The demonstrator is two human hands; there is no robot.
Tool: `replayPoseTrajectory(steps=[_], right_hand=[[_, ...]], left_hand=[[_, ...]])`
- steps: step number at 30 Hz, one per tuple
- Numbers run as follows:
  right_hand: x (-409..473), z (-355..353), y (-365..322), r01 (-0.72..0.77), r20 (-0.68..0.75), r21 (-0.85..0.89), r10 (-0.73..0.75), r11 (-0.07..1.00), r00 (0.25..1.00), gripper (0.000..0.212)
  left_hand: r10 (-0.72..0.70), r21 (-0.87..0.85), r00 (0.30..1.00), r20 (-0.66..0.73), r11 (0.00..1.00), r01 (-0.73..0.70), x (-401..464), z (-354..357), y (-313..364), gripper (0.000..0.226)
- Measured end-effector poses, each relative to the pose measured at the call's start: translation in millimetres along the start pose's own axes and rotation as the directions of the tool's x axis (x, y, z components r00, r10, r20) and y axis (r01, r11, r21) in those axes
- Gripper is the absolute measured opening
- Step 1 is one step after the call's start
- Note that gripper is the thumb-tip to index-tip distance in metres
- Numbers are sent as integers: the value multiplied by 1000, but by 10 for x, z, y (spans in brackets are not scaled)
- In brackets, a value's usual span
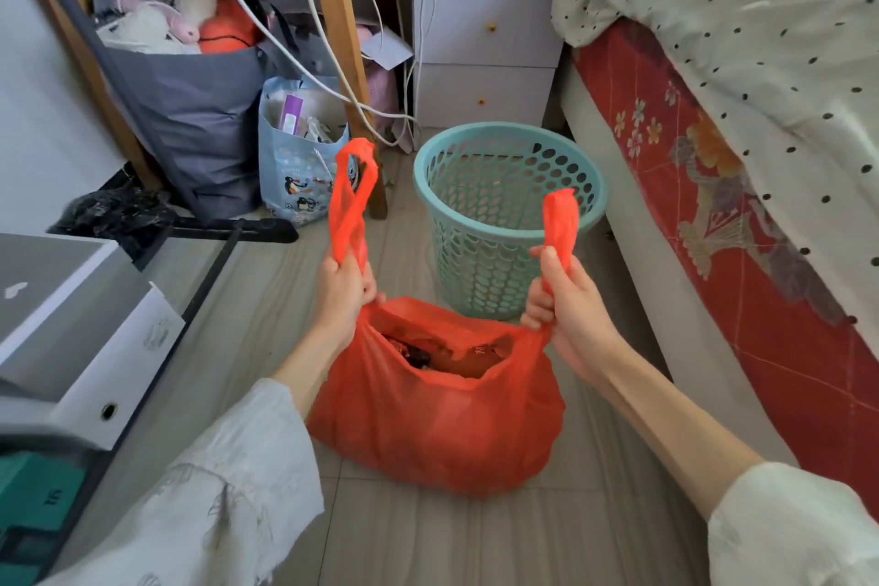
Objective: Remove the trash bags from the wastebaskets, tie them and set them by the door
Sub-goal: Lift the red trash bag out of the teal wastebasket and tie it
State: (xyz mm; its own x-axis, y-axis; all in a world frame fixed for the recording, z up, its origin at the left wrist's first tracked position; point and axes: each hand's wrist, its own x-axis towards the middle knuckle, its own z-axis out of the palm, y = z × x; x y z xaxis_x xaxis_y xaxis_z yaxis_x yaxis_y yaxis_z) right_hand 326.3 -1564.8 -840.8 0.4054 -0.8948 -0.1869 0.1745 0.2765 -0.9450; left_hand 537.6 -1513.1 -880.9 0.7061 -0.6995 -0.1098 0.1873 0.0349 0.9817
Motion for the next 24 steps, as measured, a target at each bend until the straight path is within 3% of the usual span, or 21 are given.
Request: replayPoseTrajectory(steps=[2, 3, 6, 8, 10, 11, 12, 13, 14, 15, 16, 19, 24], right_hand=[[26, 4, 46, 51, -2, -206, -53, 977, 999, 7], [38, -23, 95, 99, -7, -384, -110, 918, 994, 14], [44, -110, 270, 310, 128, -772, -341, 555, 931, 44], [47, -175, 423, 365, 273, -851, -277, 378, 921, 60], [68, -223, 610, 338, 305, -903, -158, 265, 939, 70], [93, -241, 711, 340, 311, -898, -142, 281, 940, 63], [86, -221, 756, 336, 301, -865, -150, 372, 942, 48], [68, -163, 746, 297, 245, -770, -169, 564, 955, 33], [48, -82, 687, 204, 154, -600, -139, 774, 978, 28], [64, -19, 640, 95, 57, -395, -78, 914, 995, 34], [71, 37, 577, 5, -4, -195, -5, 981, 1000, 38], [54, 114, 478, -91, -23, 88, 93, 992, 995, 42], [-2, 164, 488, -197, 0, 167, 200, 966, 980, 42]], left_hand=[[-57, -68, 998, 25, 996, 59, -89, 22, 52, 39], [-102, -86, 993, 55, 991, 106, -116, 30, 71, 40], [-194, -99, 968, 161, 972, 212, -197, 3, 88, 34], [-186, -99, 964, 188, 973, 208, -251, -19, 77, 18], [-164, -85, 970, 179, 980, 181, -287, -62, 43, 25], [-155, -75, 975, 161, 983, 169, -297, -89, 22, 29], [-150, -59, 978, 145, 985, 160, -313, -110, 16, 32], [-140, -43, 980, 140, 988, 147, -317, -135, 6, 33], [-136, -21, 981, 135, 990, 141, -333, -151, 4, 33], [-135, 0, 983, 124, 991, 136, -342, -176, -9, 31], [-135, 8, 985, 105, 991, 135, -349, -203, -24, 28], [-125, -11, 991, 47, 992, 126, -375, -300, -103, 19], [-157, 210, 974, 161, 970, 122, -584, -431, -412, 17]])
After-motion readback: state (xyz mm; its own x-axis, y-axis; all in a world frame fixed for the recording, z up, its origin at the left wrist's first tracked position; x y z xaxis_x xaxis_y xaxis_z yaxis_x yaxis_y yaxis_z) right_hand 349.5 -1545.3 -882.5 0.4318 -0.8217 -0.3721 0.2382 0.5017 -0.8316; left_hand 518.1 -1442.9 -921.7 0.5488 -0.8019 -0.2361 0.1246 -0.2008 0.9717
